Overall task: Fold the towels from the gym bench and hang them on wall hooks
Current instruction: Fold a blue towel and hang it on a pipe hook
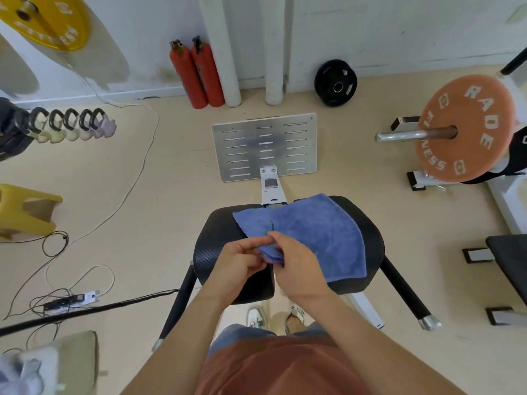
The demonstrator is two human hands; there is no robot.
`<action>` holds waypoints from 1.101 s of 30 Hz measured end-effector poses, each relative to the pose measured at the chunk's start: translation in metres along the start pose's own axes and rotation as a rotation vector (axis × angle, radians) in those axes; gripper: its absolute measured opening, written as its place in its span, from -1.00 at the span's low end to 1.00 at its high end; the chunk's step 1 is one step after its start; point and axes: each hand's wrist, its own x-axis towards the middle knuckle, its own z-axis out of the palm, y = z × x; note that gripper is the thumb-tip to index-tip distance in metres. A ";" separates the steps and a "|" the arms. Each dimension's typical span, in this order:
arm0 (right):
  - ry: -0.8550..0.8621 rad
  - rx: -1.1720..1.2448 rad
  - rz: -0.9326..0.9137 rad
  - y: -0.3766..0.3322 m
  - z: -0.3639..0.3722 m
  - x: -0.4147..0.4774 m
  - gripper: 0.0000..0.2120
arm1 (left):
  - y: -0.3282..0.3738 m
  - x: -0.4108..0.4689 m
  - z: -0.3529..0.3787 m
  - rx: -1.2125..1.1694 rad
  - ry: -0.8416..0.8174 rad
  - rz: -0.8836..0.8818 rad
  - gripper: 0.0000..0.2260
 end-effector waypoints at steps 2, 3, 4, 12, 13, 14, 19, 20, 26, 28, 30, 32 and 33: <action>0.018 0.141 0.059 -0.001 -0.016 0.004 -0.70 | -0.003 0.009 -0.004 0.277 0.024 0.136 -0.62; 0.012 0.188 0.088 -0.002 -0.027 0.007 -0.77 | -0.005 0.016 -0.005 0.455 0.051 0.205 -0.65; -0.004 0.224 0.115 -0.003 -0.038 0.009 -0.82 | -0.007 0.025 -0.007 0.646 0.080 0.262 -0.69; -0.188 0.229 0.165 -0.016 -0.137 0.031 -0.79 | 0.038 0.069 -0.011 1.167 -0.013 0.220 -0.90; -0.182 0.241 0.165 -0.015 -0.149 0.034 -0.80 | 0.046 0.072 -0.014 1.167 -0.048 0.203 -0.90; -0.173 0.269 0.175 -0.014 -0.160 0.038 -0.78 | 0.053 0.075 -0.016 1.177 -0.065 0.201 -0.91; -0.037 0.484 0.255 0.002 -0.189 0.069 -0.83 | 0.094 0.096 -0.021 1.202 0.005 0.200 -0.80; 0.032 0.517 0.270 0.006 -0.192 0.078 -0.81 | 0.106 0.100 -0.018 1.178 0.055 0.237 -0.81; 0.195 0.622 0.164 -0.015 -0.206 0.113 -0.82 | 0.172 0.092 -0.027 1.058 0.459 0.667 -0.72; 0.196 0.633 0.095 -0.023 -0.201 0.119 -0.81 | 0.185 0.075 -0.039 1.128 0.518 0.744 -0.64; 0.209 0.651 0.078 -0.028 -0.191 0.119 -0.82 | 0.187 0.058 -0.051 1.253 0.487 0.753 -0.63; 0.197 0.657 0.088 -0.025 -0.176 0.112 -0.83 | 0.173 0.042 -0.063 1.386 0.413 0.688 -0.66; 0.182 0.652 0.100 -0.018 -0.166 0.106 -0.82 | 0.160 0.035 -0.070 1.441 0.360 0.649 -0.67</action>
